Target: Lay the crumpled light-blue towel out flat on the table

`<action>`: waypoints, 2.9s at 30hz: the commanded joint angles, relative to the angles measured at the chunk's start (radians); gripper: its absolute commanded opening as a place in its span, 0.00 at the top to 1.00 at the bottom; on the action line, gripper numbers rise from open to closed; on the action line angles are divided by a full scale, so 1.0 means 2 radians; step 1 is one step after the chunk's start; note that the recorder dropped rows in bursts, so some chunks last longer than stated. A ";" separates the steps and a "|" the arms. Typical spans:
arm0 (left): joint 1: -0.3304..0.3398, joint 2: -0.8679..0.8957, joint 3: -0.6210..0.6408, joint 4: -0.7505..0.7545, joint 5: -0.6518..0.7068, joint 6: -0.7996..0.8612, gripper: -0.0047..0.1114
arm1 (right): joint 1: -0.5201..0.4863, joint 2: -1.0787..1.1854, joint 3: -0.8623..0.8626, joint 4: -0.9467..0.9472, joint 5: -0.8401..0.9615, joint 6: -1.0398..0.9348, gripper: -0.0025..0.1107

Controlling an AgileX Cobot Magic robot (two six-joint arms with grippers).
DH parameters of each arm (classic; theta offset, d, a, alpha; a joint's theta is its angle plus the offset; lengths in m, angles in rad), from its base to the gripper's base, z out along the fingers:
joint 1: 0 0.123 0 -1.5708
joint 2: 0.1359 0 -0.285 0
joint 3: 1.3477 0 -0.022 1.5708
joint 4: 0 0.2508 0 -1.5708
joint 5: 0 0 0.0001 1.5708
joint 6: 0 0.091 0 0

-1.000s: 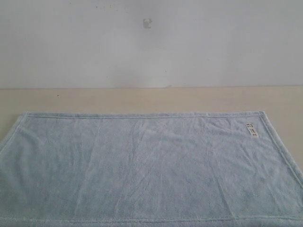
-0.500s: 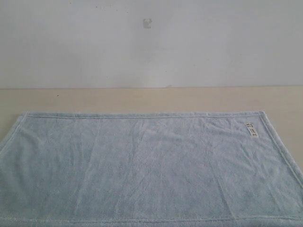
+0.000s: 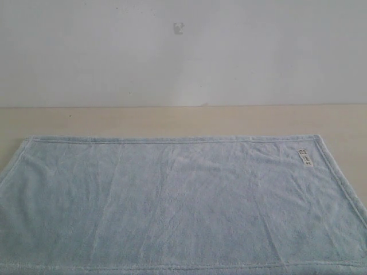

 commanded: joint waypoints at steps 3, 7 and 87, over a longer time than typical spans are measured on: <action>0.000 0.002 0.002 -0.006 -0.002 -0.004 0.92 | -0.001 -0.005 0.002 0.004 -0.001 -0.001 0.98; 0.000 0.002 0.002 -0.006 -0.002 -0.004 0.92 | -0.001 -0.005 0.002 0.004 -0.001 -0.001 0.98; -0.011 -0.340 0.398 0.017 -0.195 -0.049 0.92 | -0.001 -0.005 0.002 0.004 0.002 -0.001 0.98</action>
